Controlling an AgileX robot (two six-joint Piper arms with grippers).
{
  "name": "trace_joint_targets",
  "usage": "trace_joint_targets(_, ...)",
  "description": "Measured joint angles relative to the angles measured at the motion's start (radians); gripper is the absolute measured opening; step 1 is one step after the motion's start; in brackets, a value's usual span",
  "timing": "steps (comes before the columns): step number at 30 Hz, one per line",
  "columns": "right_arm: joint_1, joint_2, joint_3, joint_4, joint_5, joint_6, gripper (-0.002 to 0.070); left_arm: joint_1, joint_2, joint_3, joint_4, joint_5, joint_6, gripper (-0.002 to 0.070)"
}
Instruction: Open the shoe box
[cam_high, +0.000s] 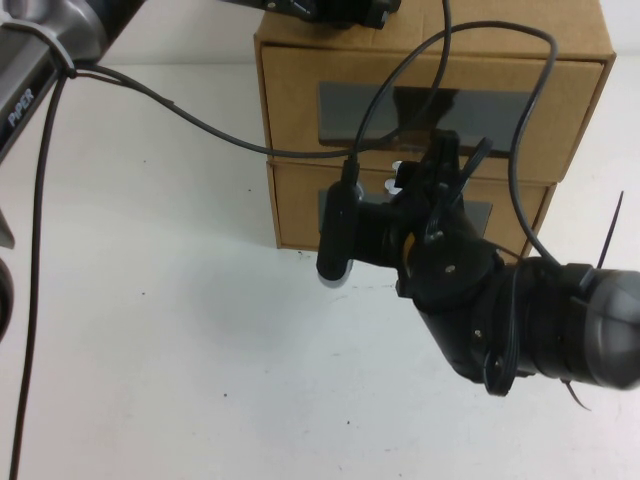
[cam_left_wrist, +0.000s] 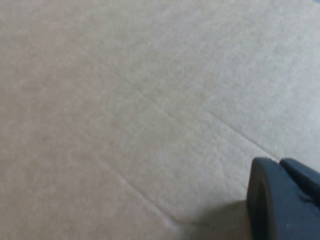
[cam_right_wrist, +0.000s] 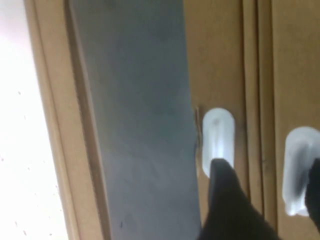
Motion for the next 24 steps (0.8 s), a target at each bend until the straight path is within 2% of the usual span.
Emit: trace_joint_targets(24, -0.036, 0.029, -0.059, 0.008, -0.044, 0.0, 0.0295, 0.0, 0.0, 0.0, 0.0, 0.0, 0.002, -0.0007)
